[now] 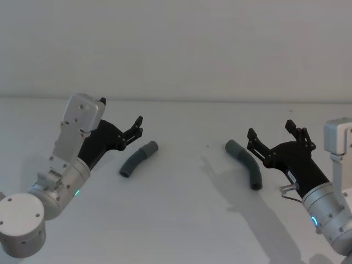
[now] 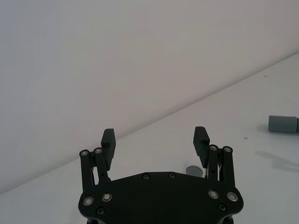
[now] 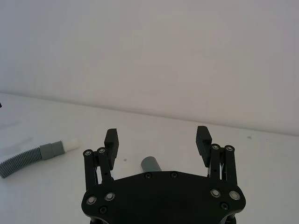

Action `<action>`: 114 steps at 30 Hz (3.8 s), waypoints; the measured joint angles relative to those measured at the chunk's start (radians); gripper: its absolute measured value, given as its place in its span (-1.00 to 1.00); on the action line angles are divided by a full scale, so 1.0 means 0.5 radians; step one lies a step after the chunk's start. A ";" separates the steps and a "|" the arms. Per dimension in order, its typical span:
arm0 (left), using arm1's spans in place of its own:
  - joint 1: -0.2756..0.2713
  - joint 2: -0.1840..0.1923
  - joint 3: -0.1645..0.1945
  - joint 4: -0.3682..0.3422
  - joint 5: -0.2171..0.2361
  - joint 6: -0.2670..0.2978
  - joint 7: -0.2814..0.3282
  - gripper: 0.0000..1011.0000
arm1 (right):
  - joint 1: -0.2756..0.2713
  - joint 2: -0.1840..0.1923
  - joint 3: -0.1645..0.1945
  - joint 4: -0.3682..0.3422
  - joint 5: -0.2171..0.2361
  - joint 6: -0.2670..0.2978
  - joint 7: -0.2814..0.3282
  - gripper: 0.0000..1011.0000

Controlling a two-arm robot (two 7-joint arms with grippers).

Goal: Use both hands to pick up one end of the pipe from the table, align the ends, and insert them.

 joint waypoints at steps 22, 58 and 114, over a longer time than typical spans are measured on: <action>0.000 0.000 0.000 0.000 0.000 0.000 0.000 0.98 | 0.000 0.000 0.000 0.000 0.000 0.000 0.000 0.98; 0.000 0.000 0.000 0.000 0.000 0.000 0.000 0.98 | 0.000 0.000 0.000 0.000 0.000 0.000 0.000 0.98; -0.012 0.041 0.009 -0.188 -0.097 0.640 -0.122 0.98 | 0.000 0.000 0.000 0.000 0.000 0.000 0.000 0.98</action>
